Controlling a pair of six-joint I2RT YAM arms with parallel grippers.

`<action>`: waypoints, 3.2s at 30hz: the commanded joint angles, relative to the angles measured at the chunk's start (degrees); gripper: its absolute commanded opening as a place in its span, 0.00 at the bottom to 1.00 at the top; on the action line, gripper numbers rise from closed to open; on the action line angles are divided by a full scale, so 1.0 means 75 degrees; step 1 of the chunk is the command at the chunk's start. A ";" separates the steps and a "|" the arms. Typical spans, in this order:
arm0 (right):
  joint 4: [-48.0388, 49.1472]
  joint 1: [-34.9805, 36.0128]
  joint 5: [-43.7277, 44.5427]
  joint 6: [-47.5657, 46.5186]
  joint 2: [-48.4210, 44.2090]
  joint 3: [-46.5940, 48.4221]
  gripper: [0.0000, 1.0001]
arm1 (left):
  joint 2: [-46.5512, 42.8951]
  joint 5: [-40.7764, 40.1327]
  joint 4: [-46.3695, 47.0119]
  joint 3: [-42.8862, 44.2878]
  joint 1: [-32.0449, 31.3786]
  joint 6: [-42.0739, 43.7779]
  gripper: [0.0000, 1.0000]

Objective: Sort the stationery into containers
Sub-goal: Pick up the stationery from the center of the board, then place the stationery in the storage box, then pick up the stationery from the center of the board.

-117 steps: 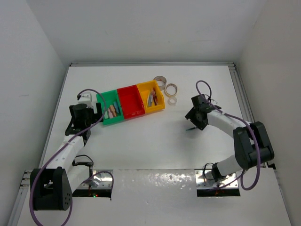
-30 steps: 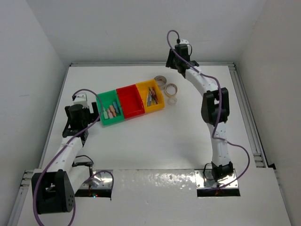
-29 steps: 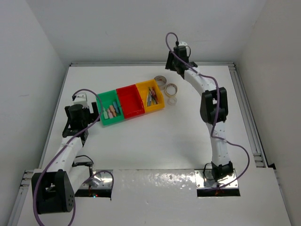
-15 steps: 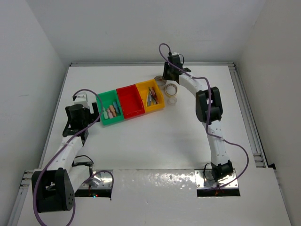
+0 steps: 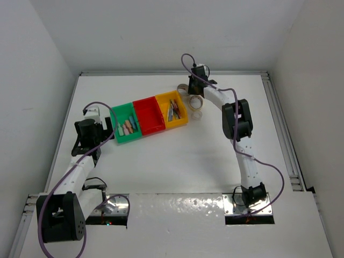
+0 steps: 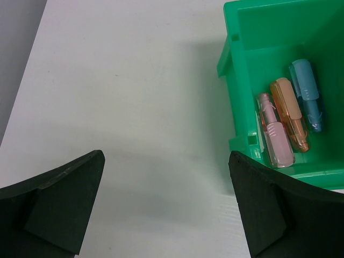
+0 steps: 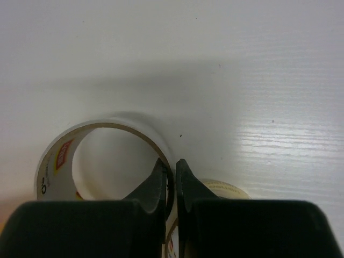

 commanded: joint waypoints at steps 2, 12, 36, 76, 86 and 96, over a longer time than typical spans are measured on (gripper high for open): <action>0.0152 0.0129 0.0408 -0.0114 -0.0315 -0.0120 0.00 | -0.0079 0.0053 0.0207 0.0046 0.0093 0.0056 0.99; 0.1624 0.0246 0.1428 -0.0302 -0.2715 -0.1439 0.00 | -0.0150 -0.0088 0.0370 -0.0060 0.0117 -0.0014 0.99; 0.0773 0.3211 0.0150 -0.2271 -0.2155 -0.1397 0.00 | -0.0361 -0.0088 0.0523 -0.0130 0.0175 0.0033 0.99; 0.0715 0.2053 -0.0165 -0.0342 -0.3630 -0.1640 0.00 | -0.0325 -0.0017 0.0570 -0.0177 0.0222 0.0021 0.99; -0.1851 -0.0268 0.1205 0.0741 -0.2861 -0.1691 0.58 | -0.0279 0.0076 0.0559 -0.0189 0.0222 0.0010 0.99; -0.1559 -0.0481 0.0257 0.0554 -0.1958 -0.1796 0.49 | -0.0255 0.0065 0.0500 -0.0154 0.0246 -0.0002 0.99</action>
